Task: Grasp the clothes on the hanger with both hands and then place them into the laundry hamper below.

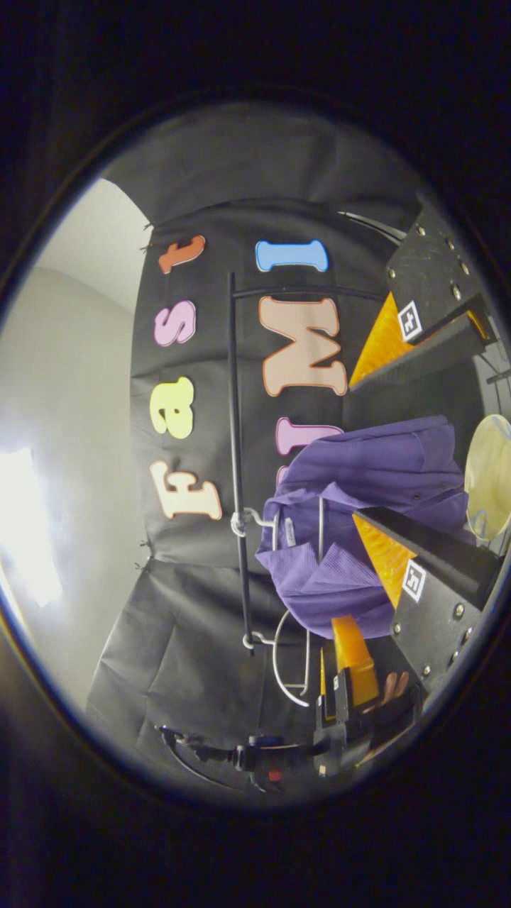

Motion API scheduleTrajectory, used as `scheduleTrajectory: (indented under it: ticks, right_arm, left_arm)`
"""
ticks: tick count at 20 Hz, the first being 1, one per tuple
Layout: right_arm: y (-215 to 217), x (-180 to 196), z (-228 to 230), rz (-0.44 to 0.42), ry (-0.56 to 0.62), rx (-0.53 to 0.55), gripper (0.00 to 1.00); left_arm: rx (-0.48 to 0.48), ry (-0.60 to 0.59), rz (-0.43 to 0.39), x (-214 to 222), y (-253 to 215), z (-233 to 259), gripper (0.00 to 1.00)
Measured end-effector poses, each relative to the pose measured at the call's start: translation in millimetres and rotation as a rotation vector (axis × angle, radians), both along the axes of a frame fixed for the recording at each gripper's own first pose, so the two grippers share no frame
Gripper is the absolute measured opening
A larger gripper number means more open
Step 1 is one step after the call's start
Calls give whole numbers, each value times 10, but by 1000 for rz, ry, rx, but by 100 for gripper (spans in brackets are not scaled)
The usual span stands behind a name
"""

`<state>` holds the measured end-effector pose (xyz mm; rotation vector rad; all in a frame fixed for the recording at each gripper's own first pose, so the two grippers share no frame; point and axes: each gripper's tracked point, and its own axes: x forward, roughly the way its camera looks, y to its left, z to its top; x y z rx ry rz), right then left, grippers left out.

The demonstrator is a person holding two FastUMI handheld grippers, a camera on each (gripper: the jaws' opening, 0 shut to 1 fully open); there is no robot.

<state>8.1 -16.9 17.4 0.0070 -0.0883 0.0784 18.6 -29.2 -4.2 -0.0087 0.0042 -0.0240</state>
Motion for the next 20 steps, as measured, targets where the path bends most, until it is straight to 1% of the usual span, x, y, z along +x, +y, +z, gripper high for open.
scheduleTrajectory:
  ticks: [1,2,4,5,6,7,8,9,10,11,12,13,15,16,17,18,19,20]
  right_arm:
    - [11,2,20,12,-18,0,94]
    - [18,23,35,23,-34,-3,96]
    - [19,71,29,35,-47,-17,96]
    - [-12,101,3,25,-47,-27,96]
    - [-38,132,-38,17,-42,-42,93]
    - [-56,181,-96,12,-35,-56,96]
    - [-59,251,-175,12,-22,-68,96]
    - [-44,314,-258,21,-7,-78,96]
    - [-6,382,-353,36,10,-85,94]
    - [27,438,-441,54,26,-87,96]
    - [29,501,-512,58,37,-88,93]
    - [15,561,-565,60,44,-88,98]
    - [25,714,-617,69,46,-76,96]
    - [21,777,-656,78,43,-65,96]
    - [38,837,-670,87,43,-56,96]
    - [59,895,-673,96,36,-47,96]
    - [89,968,-661,109,24,-40,94]
    - [124,1033,-652,119,12,-39,94]
  left_arm:
    - [7,4,3,28,-17,-48,91]
    - [16,5,10,49,-32,-81,91]
    - [28,5,20,108,-72,-172,91]
    - [31,11,22,139,-99,-230,91]
    - [32,19,22,171,-126,-289,91]
    - [32,22,24,194,-146,-341,91]
    - [31,21,29,218,-154,-385,91]
    - [31,17,40,244,-149,-427,91]
    - [31,12,51,270,-151,-467,91]
    - [36,11,62,287,-151,-523,91]
    - [41,8,74,311,-154,-565,91]
    - [47,7,87,335,-154,-615,91]
    - [61,2,109,380,-186,-662,90]
    - [73,-6,119,404,-195,-656,94]
    - [82,-18,131,436,-199,-646,91]
    - [93,-29,152,474,-181,-629,90]
    - [106,-44,170,521,-151,-602,91]
    - [114,-56,183,593,-133,-575,93]
